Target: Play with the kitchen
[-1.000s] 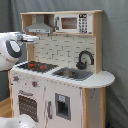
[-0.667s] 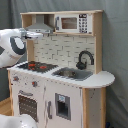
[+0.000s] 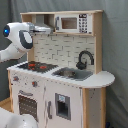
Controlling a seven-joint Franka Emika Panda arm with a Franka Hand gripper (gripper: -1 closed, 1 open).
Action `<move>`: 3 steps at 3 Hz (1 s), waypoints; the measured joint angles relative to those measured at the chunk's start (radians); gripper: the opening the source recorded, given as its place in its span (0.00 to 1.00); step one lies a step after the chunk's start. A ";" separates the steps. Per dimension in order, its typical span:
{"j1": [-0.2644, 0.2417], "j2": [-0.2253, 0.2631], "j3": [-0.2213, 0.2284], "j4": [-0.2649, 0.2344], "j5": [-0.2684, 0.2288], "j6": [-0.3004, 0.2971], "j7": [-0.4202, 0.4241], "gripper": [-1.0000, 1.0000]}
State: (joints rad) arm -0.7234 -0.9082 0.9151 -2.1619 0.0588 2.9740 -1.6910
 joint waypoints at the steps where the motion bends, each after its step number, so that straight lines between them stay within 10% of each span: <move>1: -0.023 0.075 0.001 0.053 0.000 0.000 -0.051 1.00; 3: -0.118 0.191 0.051 0.143 -0.001 -0.001 -0.140 1.00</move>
State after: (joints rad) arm -0.8416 -0.7168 0.9666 -2.0192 0.0575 2.9734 -1.8307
